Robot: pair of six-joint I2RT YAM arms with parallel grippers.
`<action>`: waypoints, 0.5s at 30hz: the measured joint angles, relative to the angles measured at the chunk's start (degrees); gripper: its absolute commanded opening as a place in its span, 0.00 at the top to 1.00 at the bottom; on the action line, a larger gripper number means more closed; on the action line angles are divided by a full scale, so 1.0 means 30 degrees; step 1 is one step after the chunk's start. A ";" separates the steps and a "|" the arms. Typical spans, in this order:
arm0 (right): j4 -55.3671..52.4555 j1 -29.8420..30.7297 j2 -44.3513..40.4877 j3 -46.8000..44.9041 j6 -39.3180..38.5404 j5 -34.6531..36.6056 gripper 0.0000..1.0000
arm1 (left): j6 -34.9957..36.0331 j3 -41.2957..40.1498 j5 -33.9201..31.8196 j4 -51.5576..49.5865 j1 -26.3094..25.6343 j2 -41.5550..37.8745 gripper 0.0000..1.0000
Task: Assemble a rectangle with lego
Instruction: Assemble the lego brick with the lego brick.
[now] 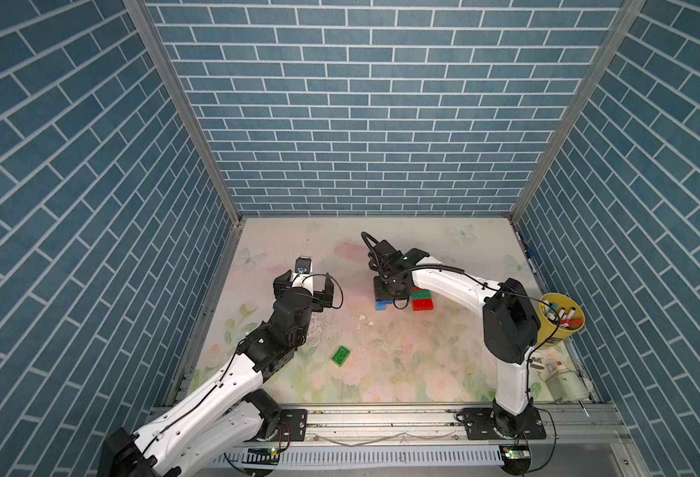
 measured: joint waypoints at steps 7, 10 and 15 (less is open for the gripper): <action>-0.0379 -0.0015 0.1035 0.0911 -0.0029 0.0051 0.67 | -0.0044 -0.0022 0.0364 0.0015 0.0342 -0.0007 0.00; -0.0466 -0.0095 0.1494 0.1202 -0.0036 0.0095 0.68 | -0.0058 -0.0022 0.0488 0.0015 0.0437 -0.0007 0.00; -0.0488 -0.0124 0.2106 0.1574 -0.0168 0.0393 0.68 | -0.0066 -0.0036 0.0634 0.0044 0.0503 -0.0007 0.00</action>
